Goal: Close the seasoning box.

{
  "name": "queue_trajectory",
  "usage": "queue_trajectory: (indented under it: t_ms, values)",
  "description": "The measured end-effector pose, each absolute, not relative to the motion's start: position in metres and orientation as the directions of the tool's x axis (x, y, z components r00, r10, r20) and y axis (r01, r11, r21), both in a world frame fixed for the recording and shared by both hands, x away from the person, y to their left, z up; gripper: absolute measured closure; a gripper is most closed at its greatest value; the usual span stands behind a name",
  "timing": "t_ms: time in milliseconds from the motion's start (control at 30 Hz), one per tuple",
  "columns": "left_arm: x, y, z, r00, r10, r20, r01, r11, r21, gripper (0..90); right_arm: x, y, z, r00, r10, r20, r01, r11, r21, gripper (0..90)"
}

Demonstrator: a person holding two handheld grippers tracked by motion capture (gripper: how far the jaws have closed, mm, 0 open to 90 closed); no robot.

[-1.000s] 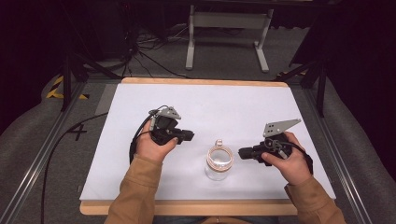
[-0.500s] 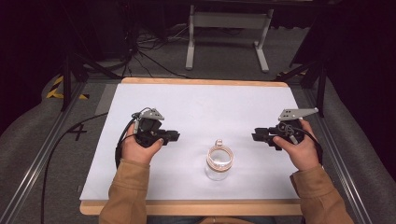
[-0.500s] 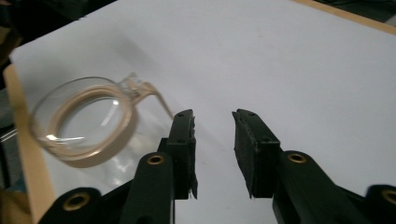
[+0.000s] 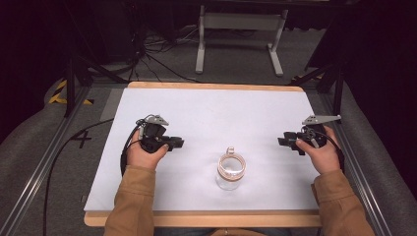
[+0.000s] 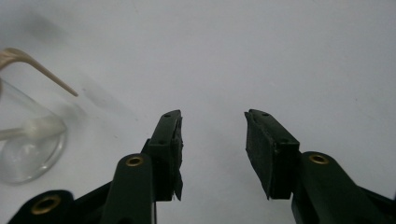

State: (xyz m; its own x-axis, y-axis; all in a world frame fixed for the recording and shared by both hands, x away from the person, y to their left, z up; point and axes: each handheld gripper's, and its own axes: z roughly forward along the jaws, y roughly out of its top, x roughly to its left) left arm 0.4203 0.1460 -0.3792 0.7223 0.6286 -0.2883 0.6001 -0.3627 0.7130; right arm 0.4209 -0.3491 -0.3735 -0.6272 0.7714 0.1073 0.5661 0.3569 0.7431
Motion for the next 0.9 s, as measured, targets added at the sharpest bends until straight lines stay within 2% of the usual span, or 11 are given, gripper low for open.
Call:
queue_trajectory:
  t_ms: [200,433,733,900]
  values:
    - [0.428,0.145,-0.390,0.708,0.643,-0.290,0.631,-0.393,0.669,76.1,0.429,-0.366,-0.394,-0.587,0.808,0.050,0.584,0.380,0.717,48.9]
    - [0.430,0.145,-0.394,0.707,0.640,-0.302,0.644,-0.404,0.650,75.8,0.436,-0.382,-0.419,-0.560,0.826,0.060,0.643,0.388,0.660,48.5]
    - [0.432,0.144,-0.396,0.706,0.639,-0.305,0.653,-0.423,0.628,75.0,0.434,-0.380,-0.425,-0.589,0.807,0.047,0.648,0.437,0.624,45.4]
    - [0.432,0.145,-0.395,0.707,0.644,-0.293,0.646,-0.418,0.639,73.2,0.433,-0.374,-0.421,-0.613,0.789,0.036,0.614,0.447,0.651,45.6]
